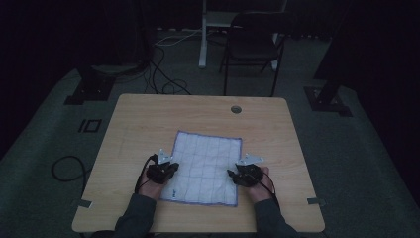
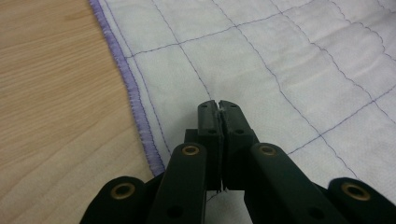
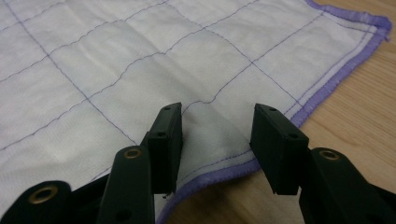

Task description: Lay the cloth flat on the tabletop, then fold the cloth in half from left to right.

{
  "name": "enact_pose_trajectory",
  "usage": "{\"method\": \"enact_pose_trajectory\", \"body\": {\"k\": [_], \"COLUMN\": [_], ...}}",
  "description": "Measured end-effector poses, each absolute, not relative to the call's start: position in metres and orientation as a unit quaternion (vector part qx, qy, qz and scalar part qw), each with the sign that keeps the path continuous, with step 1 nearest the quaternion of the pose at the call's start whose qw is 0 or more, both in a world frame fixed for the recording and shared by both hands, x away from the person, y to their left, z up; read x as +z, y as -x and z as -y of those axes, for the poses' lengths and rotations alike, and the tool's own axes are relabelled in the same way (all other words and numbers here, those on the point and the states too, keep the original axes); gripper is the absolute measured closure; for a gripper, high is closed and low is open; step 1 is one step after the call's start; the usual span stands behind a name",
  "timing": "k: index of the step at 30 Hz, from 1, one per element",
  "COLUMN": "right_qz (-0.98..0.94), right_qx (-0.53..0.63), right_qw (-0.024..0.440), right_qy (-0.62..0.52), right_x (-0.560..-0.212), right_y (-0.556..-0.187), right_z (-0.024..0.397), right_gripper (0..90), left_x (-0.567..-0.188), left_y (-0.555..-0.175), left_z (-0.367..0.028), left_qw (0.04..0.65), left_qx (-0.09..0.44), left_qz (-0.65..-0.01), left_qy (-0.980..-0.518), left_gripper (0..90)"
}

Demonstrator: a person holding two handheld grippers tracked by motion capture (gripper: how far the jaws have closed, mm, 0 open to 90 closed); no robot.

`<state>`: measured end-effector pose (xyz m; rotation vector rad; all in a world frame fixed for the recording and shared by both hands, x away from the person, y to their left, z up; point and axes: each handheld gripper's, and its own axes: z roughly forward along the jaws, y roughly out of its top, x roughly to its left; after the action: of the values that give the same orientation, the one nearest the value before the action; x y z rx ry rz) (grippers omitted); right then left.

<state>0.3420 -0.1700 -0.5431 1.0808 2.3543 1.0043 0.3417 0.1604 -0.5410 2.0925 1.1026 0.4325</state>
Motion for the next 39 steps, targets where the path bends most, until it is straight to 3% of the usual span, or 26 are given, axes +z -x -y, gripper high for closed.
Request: {"method": "enact_pose_trajectory", "body": {"k": [28, 35, 39], "right_qz": [-0.823, -0.823, -0.823], "right_qx": [0.365, 0.366, 0.365], "right_qw": [0.183, 0.183, 0.184], "right_qy": [-0.395, -0.394, -0.395], "right_x": [-0.545, -0.545, -0.545], "right_y": [-0.346, -0.346, -0.346], "right_z": [0.173, 0.174, 0.173], "right_gripper": [55.3, 55.2, 55.2], "left_x": [-0.540, -0.537, -0.538], "left_y": [-0.326, -0.327, -0.333], "left_z": [-0.155, -0.157, -0.164], "left_qw": [0.356, 0.370, 0.365], "left_qx": [0.172, 0.195, 0.206], "left_qz": [-0.436, -0.447, -0.471], "left_qy": [-0.808, -0.791, -0.776], "left_gripper": [86.1, 63.8, 58.6]}}
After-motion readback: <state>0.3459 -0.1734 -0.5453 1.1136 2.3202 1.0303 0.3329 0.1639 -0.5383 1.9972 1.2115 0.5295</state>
